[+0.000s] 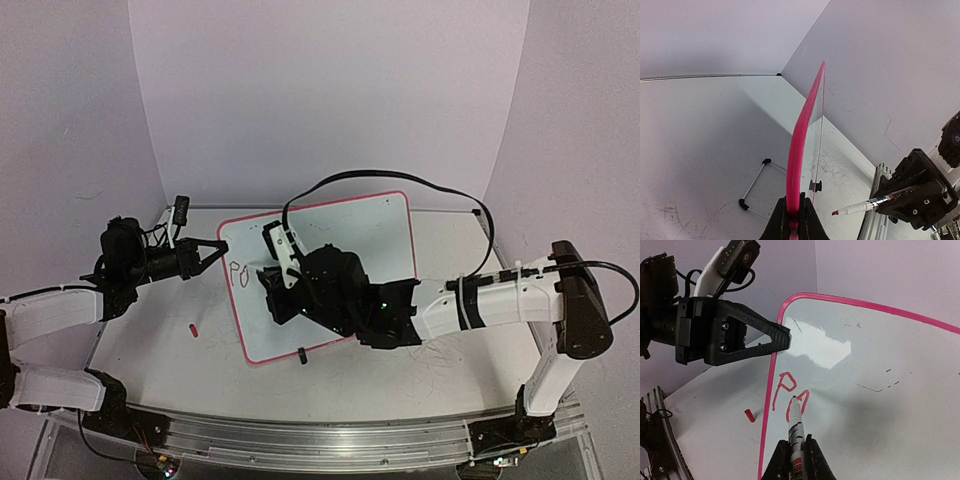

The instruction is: Write a sentence on the whiteboard

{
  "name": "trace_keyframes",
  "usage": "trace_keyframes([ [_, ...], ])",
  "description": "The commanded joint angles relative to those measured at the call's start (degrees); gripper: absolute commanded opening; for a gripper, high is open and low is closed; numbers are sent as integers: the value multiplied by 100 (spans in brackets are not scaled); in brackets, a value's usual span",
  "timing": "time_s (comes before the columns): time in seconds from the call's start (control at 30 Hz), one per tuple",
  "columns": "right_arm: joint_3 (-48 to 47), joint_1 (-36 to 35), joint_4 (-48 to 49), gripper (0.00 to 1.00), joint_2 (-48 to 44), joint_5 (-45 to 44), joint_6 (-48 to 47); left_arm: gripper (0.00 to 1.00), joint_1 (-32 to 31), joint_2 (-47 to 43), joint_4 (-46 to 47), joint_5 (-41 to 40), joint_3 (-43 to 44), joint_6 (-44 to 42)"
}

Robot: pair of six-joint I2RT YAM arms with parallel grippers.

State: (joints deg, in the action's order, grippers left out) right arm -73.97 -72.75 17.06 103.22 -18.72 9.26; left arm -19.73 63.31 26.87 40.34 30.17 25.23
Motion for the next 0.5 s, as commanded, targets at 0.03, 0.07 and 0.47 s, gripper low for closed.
trace_keyframes([
  [0.03, -249, -30, 39, 0, 175, -134, 52, 0, 4, -163, 222, -140, 41, -265],
  [0.07, -247, -26, 16, 0, 184, -257, 102, 0, 4, -170, 220, -140, 41, -265],
  [0.47, -248, 25, -98, 0, 219, -500, 208, 0, 1, -195, 213, -123, 24, -273],
])
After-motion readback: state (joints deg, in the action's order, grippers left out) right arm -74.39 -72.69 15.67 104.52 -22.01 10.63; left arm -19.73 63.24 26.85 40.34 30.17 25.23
